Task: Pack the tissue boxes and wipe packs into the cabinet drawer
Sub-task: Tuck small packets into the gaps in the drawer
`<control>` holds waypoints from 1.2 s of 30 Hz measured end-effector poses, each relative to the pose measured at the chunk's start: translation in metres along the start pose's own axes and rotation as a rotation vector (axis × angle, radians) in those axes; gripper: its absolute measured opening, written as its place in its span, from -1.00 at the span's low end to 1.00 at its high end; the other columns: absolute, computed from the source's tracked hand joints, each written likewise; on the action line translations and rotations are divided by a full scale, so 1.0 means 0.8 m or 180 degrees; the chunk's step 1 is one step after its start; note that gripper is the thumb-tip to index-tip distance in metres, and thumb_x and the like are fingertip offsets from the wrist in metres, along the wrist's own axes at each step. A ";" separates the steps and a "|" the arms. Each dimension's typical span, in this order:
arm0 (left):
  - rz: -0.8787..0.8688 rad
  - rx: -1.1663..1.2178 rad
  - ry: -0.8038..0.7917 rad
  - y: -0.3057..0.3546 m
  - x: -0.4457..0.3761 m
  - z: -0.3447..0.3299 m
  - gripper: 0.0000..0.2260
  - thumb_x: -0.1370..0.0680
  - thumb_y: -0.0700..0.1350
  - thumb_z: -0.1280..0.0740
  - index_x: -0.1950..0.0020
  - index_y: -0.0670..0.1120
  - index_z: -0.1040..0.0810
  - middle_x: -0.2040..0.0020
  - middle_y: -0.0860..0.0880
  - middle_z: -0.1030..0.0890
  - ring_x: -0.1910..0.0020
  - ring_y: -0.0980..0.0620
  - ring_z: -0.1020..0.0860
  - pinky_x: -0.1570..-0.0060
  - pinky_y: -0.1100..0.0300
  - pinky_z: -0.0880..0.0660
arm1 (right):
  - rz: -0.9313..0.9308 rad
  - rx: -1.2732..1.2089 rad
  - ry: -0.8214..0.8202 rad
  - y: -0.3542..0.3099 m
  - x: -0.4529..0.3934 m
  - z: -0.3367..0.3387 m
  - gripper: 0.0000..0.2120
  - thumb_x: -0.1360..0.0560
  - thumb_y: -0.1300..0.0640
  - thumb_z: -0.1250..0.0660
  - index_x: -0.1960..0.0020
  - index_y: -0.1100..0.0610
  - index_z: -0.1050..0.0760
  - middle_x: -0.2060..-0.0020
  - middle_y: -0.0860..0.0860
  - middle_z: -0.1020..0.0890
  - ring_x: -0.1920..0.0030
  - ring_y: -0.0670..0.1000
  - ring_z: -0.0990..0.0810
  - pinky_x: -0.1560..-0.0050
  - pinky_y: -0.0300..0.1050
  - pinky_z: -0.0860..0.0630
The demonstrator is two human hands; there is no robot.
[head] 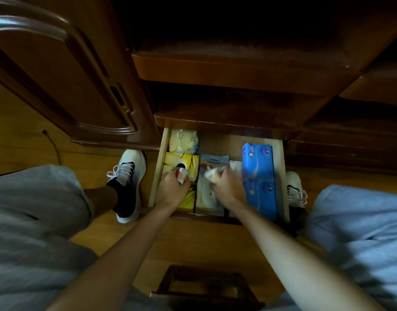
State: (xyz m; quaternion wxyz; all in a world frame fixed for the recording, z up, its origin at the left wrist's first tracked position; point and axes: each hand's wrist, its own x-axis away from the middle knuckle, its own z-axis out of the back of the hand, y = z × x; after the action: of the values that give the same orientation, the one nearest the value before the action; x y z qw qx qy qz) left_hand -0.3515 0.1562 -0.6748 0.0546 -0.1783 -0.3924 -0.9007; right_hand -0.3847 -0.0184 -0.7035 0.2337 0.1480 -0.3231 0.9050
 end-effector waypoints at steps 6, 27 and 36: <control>0.0135 0.0200 -0.0013 -0.014 -0.001 0.001 -0.89 -0.54 -0.19 -0.39 -0.05 -0.10 -0.53 0.18 -0.03 -0.57 0.17 -0.07 -0.55 0.23 0.14 -0.40 | 0.0115 -0.0249 -0.0027 0.011 -0.002 -0.023 -0.65 -0.60 -0.19 -0.30 -0.25 -0.04 -0.31 -0.01 -0.04 -0.58 0.15 -0.05 -0.57 0.32 -0.12 -0.44; -0.0492 -0.1218 -0.0394 -0.025 0.000 -0.018 -0.60 -0.52 -0.12 -0.40 -0.34 0.01 -0.43 -0.26 -0.06 -0.50 -0.14 -0.12 -0.54 0.05 0.00 -0.56 | 0.1569 0.1457 0.0201 0.024 -0.017 -0.022 -0.64 -0.50 0.01 -0.46 -0.21 0.04 -0.41 -0.08 0.08 -0.67 0.02 0.10 -0.68 0.15 -0.05 -0.55; 0.0820 0.1086 0.0115 0.000 -0.004 -0.005 -0.65 -0.50 0.06 -0.46 -0.19 -0.04 -0.50 0.02 -0.05 -0.61 0.19 0.16 -0.49 0.34 0.26 -0.37 | 0.0880 0.0272 -0.0146 0.012 -0.014 -0.006 -0.53 -0.52 -0.12 -0.44 -0.34 0.03 -0.42 -0.12 0.02 -0.62 -0.08 0.06 -0.63 0.03 -0.03 -0.54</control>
State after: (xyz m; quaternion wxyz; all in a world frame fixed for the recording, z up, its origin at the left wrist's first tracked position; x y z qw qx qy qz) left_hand -0.3492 0.1529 -0.6784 0.2057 -0.1990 -0.5121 -0.8098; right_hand -0.3806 -0.0254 -0.7169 0.0929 0.1326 -0.3068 0.9379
